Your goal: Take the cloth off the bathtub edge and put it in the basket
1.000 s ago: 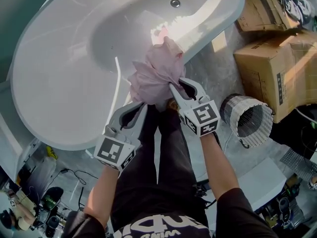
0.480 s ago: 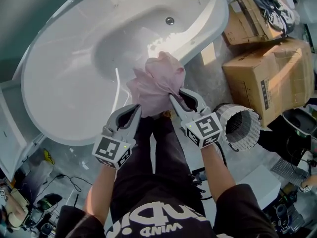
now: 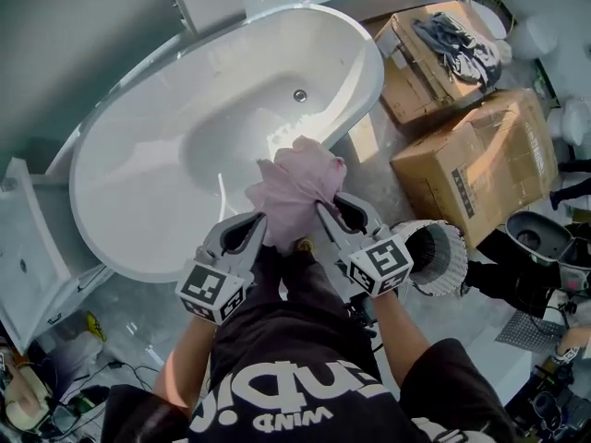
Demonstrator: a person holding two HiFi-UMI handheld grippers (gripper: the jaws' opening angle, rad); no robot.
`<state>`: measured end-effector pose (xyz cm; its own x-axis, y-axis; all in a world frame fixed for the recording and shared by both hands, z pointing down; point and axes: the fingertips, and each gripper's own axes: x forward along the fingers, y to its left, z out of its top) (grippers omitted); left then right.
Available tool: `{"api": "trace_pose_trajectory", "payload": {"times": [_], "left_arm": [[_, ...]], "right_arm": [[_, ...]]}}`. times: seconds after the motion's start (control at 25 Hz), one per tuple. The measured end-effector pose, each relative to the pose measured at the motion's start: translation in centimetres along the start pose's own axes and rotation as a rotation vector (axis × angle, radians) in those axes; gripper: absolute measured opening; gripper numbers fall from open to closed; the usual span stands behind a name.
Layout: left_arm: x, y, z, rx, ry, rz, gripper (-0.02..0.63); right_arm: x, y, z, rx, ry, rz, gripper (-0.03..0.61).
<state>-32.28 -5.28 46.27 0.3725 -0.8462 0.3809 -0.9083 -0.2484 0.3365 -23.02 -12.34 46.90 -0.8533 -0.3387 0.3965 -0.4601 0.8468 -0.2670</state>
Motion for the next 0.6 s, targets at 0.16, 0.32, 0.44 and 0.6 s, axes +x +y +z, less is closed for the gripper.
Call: {"api": "trace_pose_trajectory", "payload": {"times": [0.16,0.32,0.44,0.6], "left_arm": [[-0.7,-2.9,2.6,0.026,-0.021,-0.04,-0.003],[-1.8,-4.9,3.2,0.043,-0.035,-0.074,-0.003],[-1.9,-5.9,3.7,0.054,-0.043,-0.091,-0.003],[-1.5,-7.2,4.0,0.083,-0.037,-0.133,-0.003]], "right_arm": [[-3.2,1.1,2.1,0.007,-0.023,-0.015,0.1],[-5.7,2.7,3.4,0.001,-0.068,-0.037,0.1],[-7.0,3.3,4.2,-0.006,-0.095,-0.054,0.1],[-8.4,3.1,4.3,0.0,-0.122,-0.088,0.1]]}}
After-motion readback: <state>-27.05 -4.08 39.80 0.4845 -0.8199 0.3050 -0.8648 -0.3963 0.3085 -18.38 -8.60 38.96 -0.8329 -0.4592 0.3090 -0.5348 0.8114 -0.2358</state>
